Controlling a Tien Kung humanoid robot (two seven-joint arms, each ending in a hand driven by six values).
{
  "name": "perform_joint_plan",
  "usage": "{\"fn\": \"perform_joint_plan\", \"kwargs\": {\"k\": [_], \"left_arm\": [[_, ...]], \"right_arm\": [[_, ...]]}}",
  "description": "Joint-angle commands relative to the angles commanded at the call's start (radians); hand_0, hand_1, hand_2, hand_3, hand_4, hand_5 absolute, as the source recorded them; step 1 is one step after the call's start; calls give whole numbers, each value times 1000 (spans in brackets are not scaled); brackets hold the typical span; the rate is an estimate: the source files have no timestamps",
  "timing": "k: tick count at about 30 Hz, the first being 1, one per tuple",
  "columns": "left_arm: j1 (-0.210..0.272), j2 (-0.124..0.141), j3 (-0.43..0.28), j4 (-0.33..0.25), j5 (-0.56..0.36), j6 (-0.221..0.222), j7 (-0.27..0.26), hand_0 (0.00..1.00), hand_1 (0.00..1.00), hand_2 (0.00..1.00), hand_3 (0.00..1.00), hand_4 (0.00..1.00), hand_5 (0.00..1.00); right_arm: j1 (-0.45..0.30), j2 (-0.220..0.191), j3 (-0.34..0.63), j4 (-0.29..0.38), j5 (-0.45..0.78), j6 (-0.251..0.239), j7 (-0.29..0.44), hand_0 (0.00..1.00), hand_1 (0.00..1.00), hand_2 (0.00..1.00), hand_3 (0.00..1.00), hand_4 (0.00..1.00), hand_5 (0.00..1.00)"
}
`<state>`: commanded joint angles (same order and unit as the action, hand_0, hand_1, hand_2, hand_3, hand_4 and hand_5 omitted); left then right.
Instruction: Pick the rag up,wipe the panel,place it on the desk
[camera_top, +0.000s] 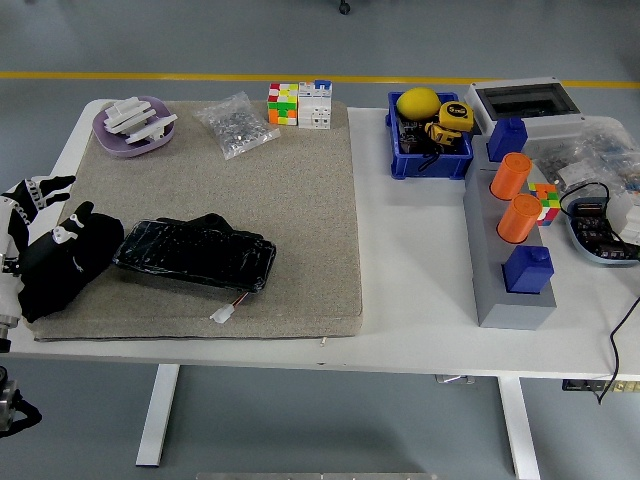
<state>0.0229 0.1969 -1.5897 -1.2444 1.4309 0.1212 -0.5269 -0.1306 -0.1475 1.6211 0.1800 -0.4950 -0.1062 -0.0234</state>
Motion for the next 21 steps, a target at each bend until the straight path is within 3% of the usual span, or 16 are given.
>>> {"fn": "perform_joint_plan", "kwargs": {"k": [21], "left_arm": [[-3, 1, -27, 0, 45, 26, 0, 655, 740, 696, 607, 901, 440]], "right_arm": [[14, -12, -23, 0, 1, -8, -5, 757, 621, 676, 610, 998, 513]]}}
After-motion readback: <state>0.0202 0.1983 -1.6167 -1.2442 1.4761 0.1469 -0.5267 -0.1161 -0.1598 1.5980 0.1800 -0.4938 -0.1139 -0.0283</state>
